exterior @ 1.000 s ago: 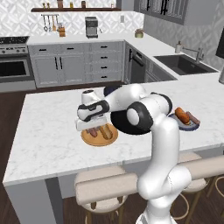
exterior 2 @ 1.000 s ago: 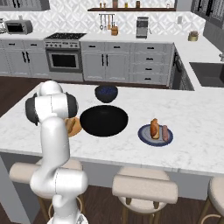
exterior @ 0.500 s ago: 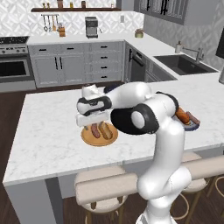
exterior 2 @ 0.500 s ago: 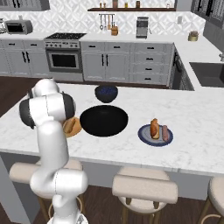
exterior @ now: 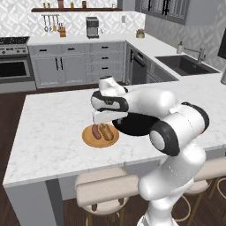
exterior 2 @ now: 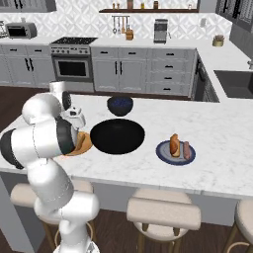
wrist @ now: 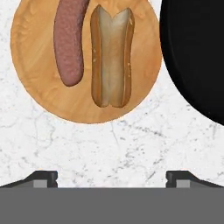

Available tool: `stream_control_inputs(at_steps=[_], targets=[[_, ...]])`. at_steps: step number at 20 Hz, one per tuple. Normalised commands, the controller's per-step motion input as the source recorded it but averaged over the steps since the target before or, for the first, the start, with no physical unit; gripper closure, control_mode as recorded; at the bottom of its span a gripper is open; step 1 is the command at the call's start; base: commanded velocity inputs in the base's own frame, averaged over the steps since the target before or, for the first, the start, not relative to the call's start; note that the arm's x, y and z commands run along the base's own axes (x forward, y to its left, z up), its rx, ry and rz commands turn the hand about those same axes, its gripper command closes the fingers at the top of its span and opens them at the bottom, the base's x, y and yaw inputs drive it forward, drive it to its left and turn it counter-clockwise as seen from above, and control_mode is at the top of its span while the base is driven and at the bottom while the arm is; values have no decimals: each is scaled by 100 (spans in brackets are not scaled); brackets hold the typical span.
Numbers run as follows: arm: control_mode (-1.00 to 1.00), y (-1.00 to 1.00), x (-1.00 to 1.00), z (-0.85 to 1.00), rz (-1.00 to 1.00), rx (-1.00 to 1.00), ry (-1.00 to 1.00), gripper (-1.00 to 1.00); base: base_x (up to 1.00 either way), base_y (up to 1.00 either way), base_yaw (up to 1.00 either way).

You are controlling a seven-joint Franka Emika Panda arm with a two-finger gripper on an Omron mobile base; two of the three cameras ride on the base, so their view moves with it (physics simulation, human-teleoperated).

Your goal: Place one bun and one sausage from the bowl on each plate.

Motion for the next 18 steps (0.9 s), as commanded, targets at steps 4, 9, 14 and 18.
stream_control_inputs(at_steps=[4, 9, 14, 18], targets=[[-100, -98, -70, 74, 0, 0, -1, -100, 0, 0, 0], [-100, -80, -68, 78, 0, 0, 0, -100, 0, 0, 0], [-100, -81, -62, 73, 0, 0, -1, -100, 0, 0, 0], [-100, -35, -57, 65, 0, 0, 0, -100, 0, 0, 0]])
